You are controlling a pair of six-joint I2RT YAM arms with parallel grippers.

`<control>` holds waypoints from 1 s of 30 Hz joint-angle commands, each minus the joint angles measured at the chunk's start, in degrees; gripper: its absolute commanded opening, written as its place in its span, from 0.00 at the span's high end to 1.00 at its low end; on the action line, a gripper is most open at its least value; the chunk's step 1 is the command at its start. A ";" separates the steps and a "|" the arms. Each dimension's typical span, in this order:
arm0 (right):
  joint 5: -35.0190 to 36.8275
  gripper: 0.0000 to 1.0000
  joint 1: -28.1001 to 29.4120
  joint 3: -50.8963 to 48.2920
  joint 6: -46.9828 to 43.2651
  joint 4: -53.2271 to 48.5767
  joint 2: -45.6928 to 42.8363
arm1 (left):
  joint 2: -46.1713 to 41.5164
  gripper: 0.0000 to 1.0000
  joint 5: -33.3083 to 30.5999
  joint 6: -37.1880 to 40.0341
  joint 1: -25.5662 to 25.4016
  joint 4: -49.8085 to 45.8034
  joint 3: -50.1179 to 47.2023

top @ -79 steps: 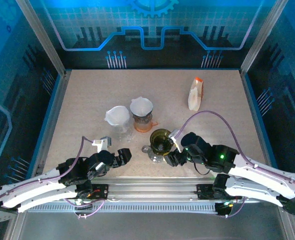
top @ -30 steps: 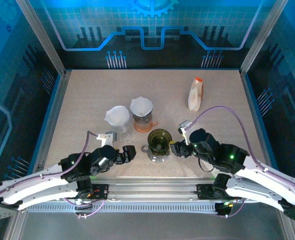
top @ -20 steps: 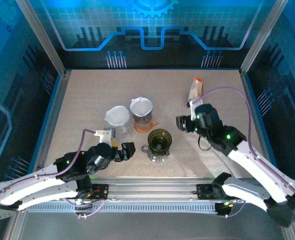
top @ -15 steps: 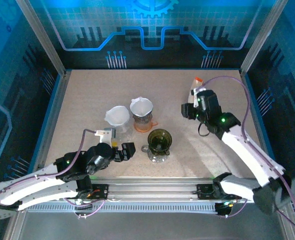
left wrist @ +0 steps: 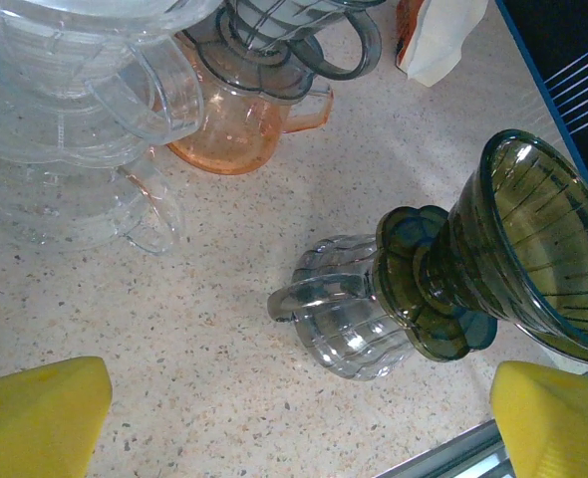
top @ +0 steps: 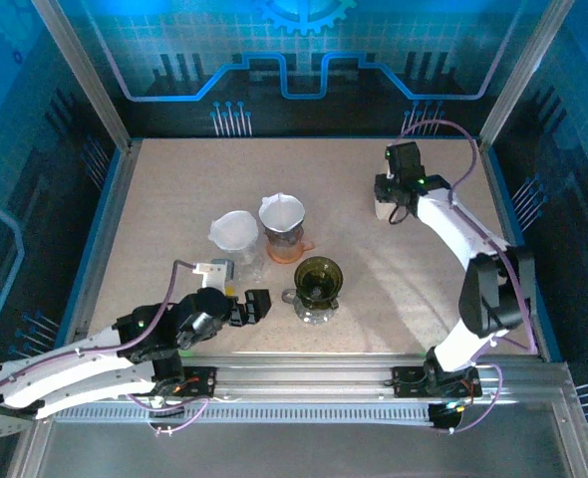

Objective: Place the coffee filter in the dripper

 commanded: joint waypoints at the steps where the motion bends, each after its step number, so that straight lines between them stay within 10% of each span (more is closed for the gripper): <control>1: 5.29 0.72 -0.62 4.45 -1.83 -1.42 4.52 | -1.14 0.01 -0.07 0.59 -0.33 -0.01 -0.73; 30: 13.71 0.78 -0.60 12.11 -2.92 -3.88 17.15 | -3.88 0.01 -1.92 1.16 0.38 -1.84 -1.64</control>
